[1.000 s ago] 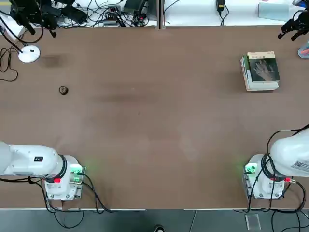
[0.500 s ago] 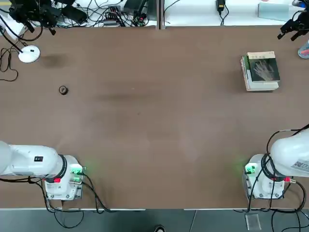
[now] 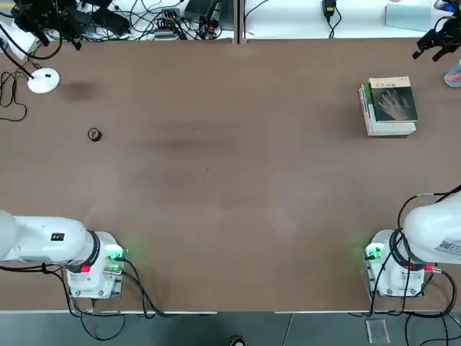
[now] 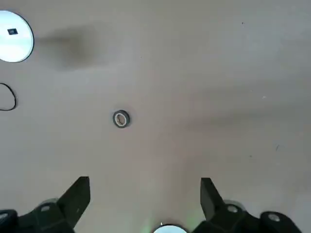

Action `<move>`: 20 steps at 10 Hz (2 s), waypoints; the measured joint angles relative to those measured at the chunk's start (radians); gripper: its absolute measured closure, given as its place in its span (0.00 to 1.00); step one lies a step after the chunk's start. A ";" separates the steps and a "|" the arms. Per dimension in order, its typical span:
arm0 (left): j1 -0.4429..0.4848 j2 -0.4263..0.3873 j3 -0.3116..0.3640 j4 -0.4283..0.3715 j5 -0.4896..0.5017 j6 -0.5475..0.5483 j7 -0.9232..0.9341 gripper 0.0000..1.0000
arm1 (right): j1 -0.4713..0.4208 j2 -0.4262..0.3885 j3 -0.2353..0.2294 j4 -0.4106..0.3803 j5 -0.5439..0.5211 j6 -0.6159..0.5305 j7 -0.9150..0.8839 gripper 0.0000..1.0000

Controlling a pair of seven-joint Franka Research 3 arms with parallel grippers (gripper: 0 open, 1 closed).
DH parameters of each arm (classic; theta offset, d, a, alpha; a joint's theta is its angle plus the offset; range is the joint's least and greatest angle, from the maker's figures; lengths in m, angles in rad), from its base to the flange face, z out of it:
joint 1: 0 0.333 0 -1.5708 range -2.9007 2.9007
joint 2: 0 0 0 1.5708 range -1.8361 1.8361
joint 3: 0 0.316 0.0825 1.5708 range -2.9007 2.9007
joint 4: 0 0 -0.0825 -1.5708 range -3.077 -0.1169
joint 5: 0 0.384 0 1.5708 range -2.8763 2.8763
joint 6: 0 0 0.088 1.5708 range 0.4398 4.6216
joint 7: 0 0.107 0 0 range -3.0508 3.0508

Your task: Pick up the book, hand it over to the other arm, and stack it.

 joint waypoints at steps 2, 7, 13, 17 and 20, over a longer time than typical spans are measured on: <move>0.000 0.004 0.000 0.003 0.001 0.000 0.000 0.00 | 0.004 0.000 0.000 -0.001 0.000 0.000 0.006 0.00; 0.000 0.024 0.000 0.021 0.001 0.000 0.002 0.00 | 0.005 -0.003 0.000 -0.011 0.000 0.013 0.021 0.00; 0.000 0.028 0.000 0.021 0.001 0.003 0.010 0.00 | 0.089 -0.073 0.002 -0.089 -0.009 0.080 0.231 0.00; 0.001 0.032 0.001 0.020 0.001 0.027 0.024 0.00 | 0.160 -0.152 0.003 -0.120 -0.044 0.080 0.393 0.00; 0.001 0.037 0.001 0.020 0.001 0.033 0.025 0.00 | 0.179 -0.197 0.002 -0.139 -0.059 0.078 0.476 0.00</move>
